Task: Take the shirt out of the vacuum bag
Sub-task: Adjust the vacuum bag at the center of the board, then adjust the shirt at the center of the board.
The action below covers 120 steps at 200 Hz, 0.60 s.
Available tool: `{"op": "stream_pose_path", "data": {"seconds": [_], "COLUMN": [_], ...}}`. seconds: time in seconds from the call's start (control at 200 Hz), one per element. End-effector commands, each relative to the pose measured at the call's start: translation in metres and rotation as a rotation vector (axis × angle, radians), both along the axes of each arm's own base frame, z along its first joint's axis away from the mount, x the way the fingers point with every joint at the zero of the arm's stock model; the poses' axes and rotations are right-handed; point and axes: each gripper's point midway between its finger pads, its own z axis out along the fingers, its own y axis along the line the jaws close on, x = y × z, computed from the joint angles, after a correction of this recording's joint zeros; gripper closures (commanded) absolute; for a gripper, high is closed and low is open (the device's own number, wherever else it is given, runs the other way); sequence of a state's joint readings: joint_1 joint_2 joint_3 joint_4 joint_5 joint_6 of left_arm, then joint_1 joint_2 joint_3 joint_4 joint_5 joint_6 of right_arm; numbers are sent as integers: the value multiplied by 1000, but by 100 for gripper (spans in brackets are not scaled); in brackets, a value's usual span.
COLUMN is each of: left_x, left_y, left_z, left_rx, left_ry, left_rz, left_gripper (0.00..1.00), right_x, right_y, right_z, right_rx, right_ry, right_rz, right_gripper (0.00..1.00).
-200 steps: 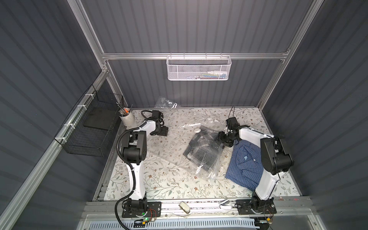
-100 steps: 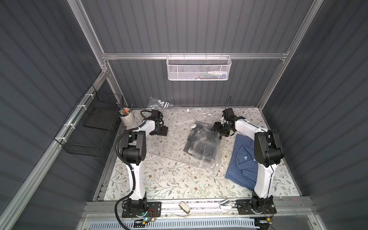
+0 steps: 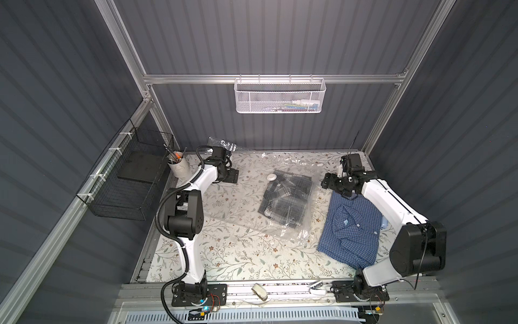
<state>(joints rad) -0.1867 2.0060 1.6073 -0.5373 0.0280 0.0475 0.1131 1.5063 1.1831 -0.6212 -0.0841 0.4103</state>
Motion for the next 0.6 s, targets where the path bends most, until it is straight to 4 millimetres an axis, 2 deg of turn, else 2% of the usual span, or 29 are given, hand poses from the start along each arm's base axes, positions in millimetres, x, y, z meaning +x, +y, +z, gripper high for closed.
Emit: {"op": "stream_pose_path", "data": {"seconds": [0.0, 0.11, 0.41, 0.595], "left_x": [-8, -16, -20, -20], "left_y": [-19, -29, -34, -36], "left_z": [-9, -14, -15, -16], "left_rx": [-25, -5, -11, -24], "left_ry": [34, 49, 48, 53], "left_rz": [-43, -72, -90, -98], "left_gripper": [16, 16, 16, 16], "right_x": [-24, -35, -71, -85], "right_y": [-29, -44, -46, -43], "right_z": [-37, -49, -62, -77], "right_rx": [-9, -55, -221, -336], "right_ry": [112, 162, 254, 319], "right_rz": [-79, -110, -111, -98], "right_gripper": [18, 19, 19, 23]}}
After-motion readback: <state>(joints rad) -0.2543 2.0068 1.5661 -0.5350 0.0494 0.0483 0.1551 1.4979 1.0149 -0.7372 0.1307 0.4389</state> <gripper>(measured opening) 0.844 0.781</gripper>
